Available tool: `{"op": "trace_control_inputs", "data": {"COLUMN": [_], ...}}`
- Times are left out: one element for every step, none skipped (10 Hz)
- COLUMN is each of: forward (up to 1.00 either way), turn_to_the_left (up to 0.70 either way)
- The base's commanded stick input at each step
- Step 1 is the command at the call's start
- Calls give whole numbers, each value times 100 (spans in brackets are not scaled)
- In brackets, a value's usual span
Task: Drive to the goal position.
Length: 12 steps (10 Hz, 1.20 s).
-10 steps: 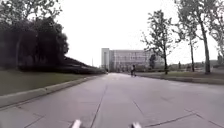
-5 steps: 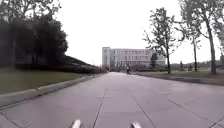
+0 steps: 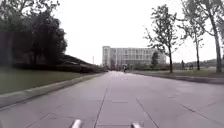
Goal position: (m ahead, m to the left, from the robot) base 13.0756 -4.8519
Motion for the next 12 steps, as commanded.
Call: {"op": "trace_control_inputs", "data": {"forward": [70,70,70,70,70,70,70,70,70,70,70,70], "turn_to_the_left": [0,0,0,0,0,0,0,0,0,0,0,12]}}
